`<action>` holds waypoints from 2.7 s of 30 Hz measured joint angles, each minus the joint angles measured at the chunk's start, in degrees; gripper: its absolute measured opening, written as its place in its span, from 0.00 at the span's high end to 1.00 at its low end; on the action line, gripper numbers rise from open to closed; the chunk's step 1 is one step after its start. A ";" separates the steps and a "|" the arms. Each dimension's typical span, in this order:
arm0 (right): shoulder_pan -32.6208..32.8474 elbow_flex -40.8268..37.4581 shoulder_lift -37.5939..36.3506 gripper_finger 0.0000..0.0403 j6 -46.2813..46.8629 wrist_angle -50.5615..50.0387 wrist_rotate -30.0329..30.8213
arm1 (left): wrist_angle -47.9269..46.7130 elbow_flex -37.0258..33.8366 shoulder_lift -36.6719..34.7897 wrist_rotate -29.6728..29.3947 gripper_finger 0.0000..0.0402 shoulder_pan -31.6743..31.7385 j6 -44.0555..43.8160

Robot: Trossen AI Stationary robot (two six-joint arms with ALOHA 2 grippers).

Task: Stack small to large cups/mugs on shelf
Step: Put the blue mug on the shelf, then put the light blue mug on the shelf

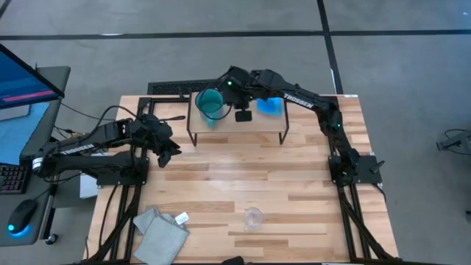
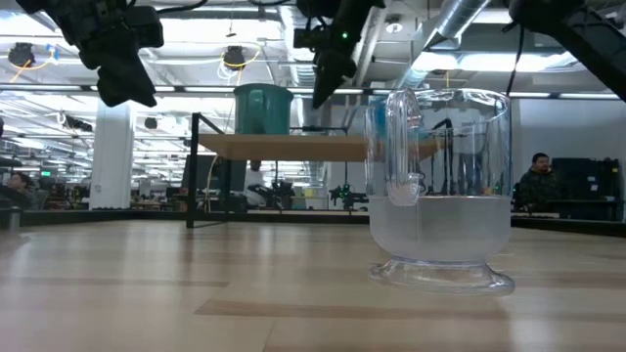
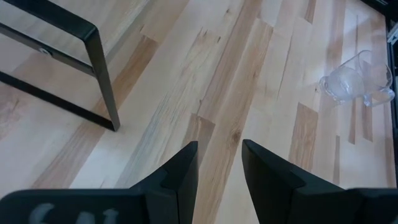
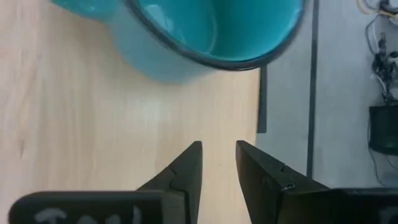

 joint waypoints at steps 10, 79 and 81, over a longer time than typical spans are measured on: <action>0.56 -0.13 -0.61 0.74 2.11 0.04 1.57 | 0.14 0.00 0.00 0.28 0.72 0.00 1.14; -8.50 -51.95 -44.24 0.52 15.15 6.28 -5.48 | 2.04 0.00 0.00 -10.28 0.72 0.02 2.75; -8.52 -52.34 -44.24 0.52 15.44 6.78 -5.27 | 2.06 0.00 -0.01 -10.66 0.72 0.00 2.06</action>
